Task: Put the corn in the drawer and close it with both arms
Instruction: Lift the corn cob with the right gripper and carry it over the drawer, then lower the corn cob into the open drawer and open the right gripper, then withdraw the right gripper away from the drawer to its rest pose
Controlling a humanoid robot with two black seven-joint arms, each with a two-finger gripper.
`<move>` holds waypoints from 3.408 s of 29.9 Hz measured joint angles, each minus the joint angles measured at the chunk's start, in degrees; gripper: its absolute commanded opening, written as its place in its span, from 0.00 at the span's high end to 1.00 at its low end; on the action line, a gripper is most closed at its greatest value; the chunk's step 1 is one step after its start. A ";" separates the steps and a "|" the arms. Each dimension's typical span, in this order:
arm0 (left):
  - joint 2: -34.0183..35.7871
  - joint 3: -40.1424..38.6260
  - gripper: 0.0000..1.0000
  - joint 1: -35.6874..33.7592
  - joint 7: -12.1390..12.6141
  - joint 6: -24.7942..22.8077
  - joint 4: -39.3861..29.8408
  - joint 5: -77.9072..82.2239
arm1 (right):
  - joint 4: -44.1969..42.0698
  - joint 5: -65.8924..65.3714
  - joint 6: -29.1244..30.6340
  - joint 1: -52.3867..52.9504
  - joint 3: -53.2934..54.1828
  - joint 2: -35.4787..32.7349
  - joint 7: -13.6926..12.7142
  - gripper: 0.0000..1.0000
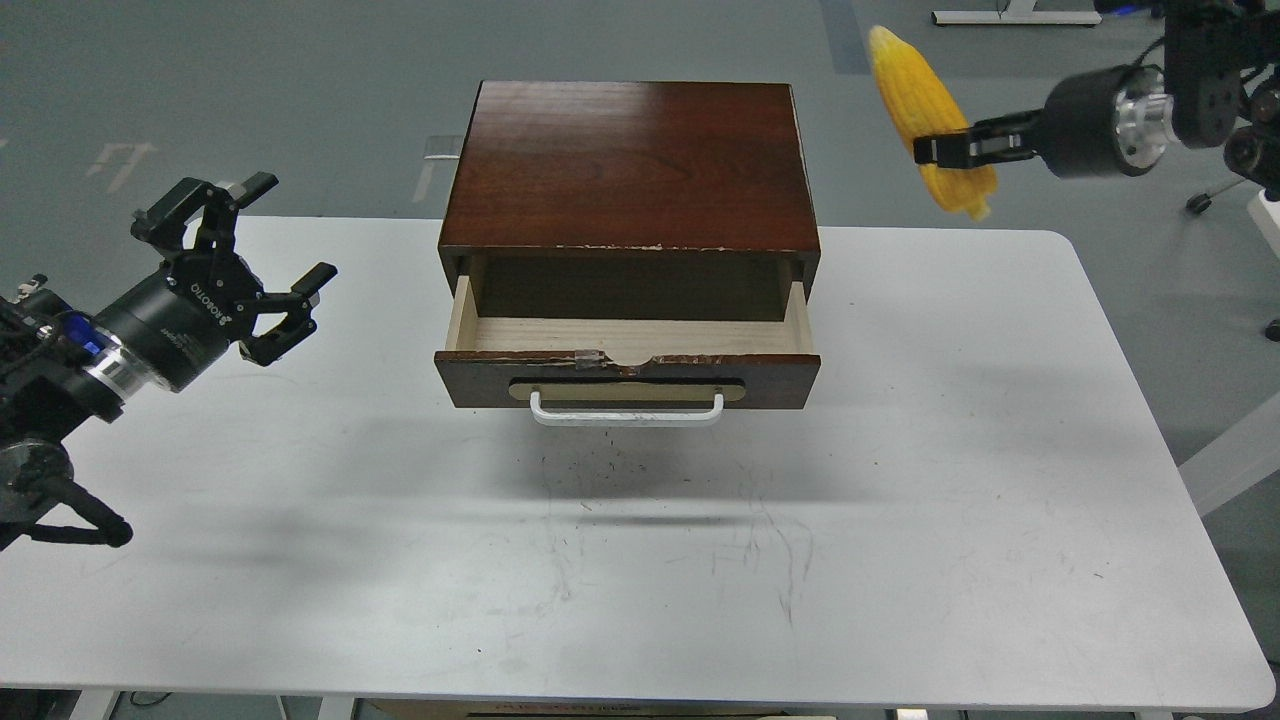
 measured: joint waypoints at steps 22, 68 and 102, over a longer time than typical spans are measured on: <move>0.17 -0.34 0.00 0.13 0.00 0.00 -0.23 0.07 | 9.15 -8.80 -17.33 10.42 -16.08 26.70 0.01 0.82; 0.14 -0.43 0.00 0.52 0.00 0.00 -0.98 0.07 | 7.71 24.36 -22.71 4.40 -9.11 12.52 -0.01 0.02; 2.08 -1.13 0.00 -2.99 0.00 0.00 -1.22 9.63 | 5.01 62.40 -14.09 -52.24 37.70 -6.99 0.00 0.01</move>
